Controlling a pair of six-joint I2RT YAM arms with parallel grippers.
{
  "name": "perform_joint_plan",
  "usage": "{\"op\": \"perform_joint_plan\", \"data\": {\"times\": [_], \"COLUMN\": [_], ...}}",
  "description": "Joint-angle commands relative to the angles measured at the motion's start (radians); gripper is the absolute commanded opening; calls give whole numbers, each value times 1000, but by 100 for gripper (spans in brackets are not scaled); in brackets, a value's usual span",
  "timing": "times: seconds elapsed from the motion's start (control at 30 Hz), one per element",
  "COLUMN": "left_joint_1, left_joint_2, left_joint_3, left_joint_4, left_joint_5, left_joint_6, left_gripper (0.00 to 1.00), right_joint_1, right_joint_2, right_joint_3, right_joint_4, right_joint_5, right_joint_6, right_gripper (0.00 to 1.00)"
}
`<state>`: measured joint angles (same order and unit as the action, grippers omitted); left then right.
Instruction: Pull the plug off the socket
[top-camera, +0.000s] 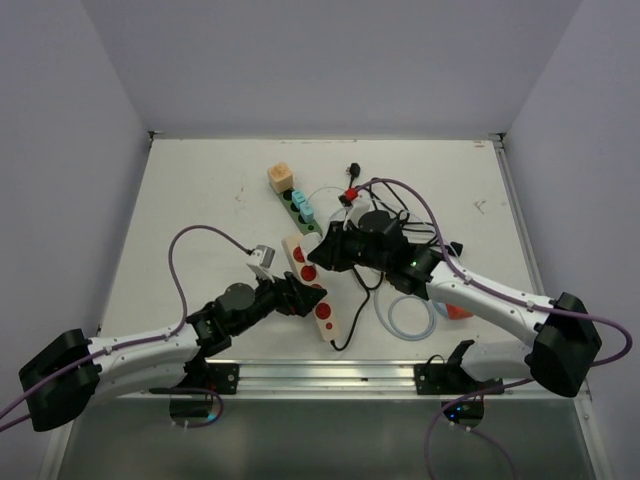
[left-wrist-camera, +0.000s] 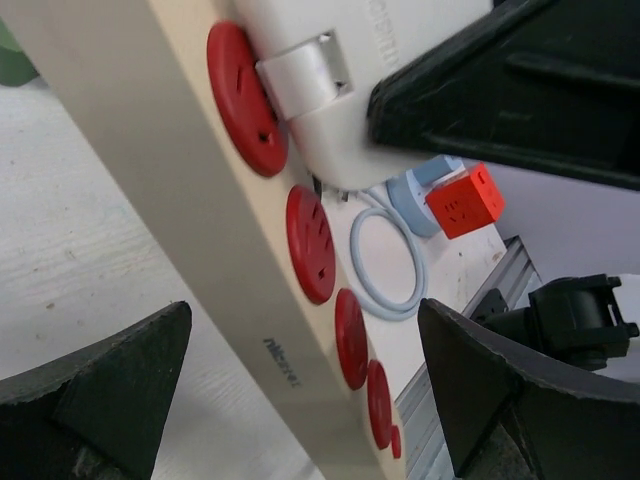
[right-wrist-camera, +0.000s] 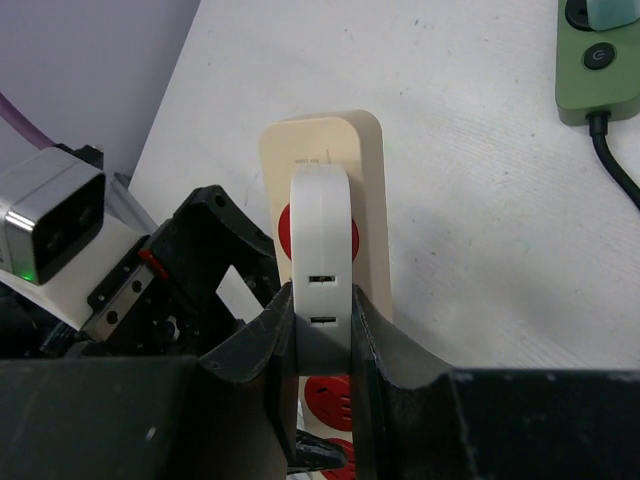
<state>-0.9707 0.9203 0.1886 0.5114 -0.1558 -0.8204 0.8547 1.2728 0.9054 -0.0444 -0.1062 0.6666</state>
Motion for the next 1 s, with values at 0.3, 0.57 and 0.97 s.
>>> {"op": "perform_joint_plan", "data": {"times": [0.3, 0.57, 0.97], "left_joint_1": [21, 79, 325], "left_joint_2": [51, 55, 120], "left_joint_3": [12, 43, -67], "left_joint_4": [170, 44, 171], "left_joint_5": [-22, -13, 246], "left_joint_6": [-17, -104, -287], "left_gripper": [58, 0, 0], "right_joint_1": [17, 32, 33], "right_joint_2": [-90, -108, -165], "right_joint_3": [-56, -79, -149], "right_joint_4": [205, 216, 238], "right_joint_5": [11, 19, 103], "right_joint_6": [113, 41, 5], "right_gripper": [0, 0, 0]}}
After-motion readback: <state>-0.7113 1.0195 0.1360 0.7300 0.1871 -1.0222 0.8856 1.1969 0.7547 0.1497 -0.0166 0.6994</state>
